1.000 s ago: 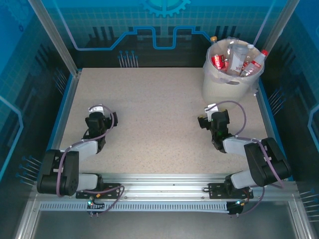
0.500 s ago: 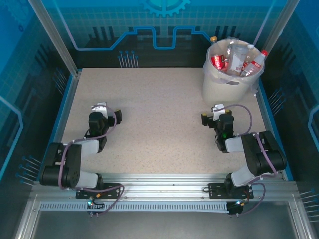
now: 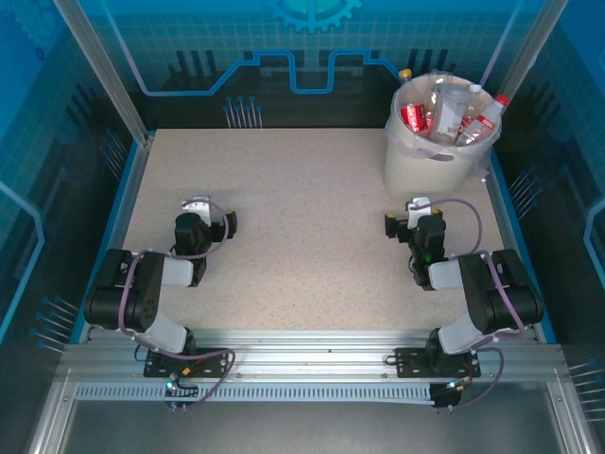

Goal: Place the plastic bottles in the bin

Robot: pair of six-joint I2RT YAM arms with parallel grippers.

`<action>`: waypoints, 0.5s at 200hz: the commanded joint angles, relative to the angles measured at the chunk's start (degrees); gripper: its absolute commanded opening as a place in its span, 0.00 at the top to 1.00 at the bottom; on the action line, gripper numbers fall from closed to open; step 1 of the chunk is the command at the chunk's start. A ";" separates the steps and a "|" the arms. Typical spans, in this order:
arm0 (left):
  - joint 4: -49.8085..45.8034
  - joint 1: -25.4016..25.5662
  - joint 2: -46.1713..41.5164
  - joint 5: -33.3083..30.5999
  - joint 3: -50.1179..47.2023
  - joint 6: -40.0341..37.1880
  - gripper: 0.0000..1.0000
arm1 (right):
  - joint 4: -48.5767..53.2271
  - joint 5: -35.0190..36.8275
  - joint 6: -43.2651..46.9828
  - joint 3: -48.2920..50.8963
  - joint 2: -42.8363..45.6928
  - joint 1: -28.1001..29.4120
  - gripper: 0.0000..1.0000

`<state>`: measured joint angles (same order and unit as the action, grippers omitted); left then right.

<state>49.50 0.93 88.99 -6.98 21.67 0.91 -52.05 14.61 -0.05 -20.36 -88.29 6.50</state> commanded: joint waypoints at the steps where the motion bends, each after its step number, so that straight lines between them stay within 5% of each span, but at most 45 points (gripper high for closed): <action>1: 2.19 0.13 -0.28 1.09 0.61 -1.19 0.01 | -1.77 1.38 -1.09 -1.13 -0.07 -0.78 0.00; 100: 2.01 0.04 -0.29 1.18 0.71 -1.14 0.01 | -1.51 1.38 -1.14 -1.27 -0.12 -0.78 0.00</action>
<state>49.65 0.93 88.99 -6.98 21.67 0.91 -52.03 14.92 -0.27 -20.36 -88.29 6.39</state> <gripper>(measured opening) 0.992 0.996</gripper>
